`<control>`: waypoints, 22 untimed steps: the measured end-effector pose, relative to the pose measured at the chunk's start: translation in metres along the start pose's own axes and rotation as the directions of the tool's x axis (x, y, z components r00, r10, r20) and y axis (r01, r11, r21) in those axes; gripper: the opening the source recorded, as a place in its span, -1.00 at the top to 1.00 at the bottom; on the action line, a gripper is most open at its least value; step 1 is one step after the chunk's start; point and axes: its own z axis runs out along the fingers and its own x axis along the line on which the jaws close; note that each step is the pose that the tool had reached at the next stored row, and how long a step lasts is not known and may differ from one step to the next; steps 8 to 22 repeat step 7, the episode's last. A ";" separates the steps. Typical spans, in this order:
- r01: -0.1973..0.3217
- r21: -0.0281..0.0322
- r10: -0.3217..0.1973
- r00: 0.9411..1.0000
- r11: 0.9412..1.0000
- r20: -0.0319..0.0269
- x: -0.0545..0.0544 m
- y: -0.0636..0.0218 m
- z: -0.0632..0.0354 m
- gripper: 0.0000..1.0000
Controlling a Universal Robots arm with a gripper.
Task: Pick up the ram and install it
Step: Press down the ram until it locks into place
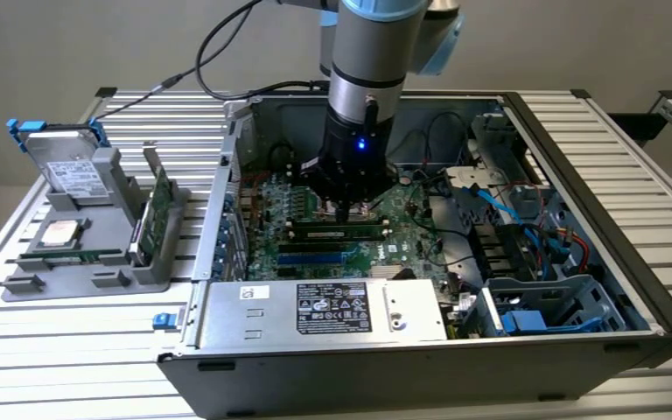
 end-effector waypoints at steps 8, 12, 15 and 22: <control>0.000 -0.002 0.000 1.000 1.000 0.000 0.000 -0.0007 0.0000 0.80; 0.000 -0.002 0.000 1.000 1.000 0.000 0.000 -0.0007 0.0000 0.80; 0.000 -0.002 0.000 1.000 1.000 0.000 0.000 -0.0007 0.0000 0.80; 0.000 -0.002 0.000 1.000 1.000 0.000 0.000 -0.0007 0.0000 0.80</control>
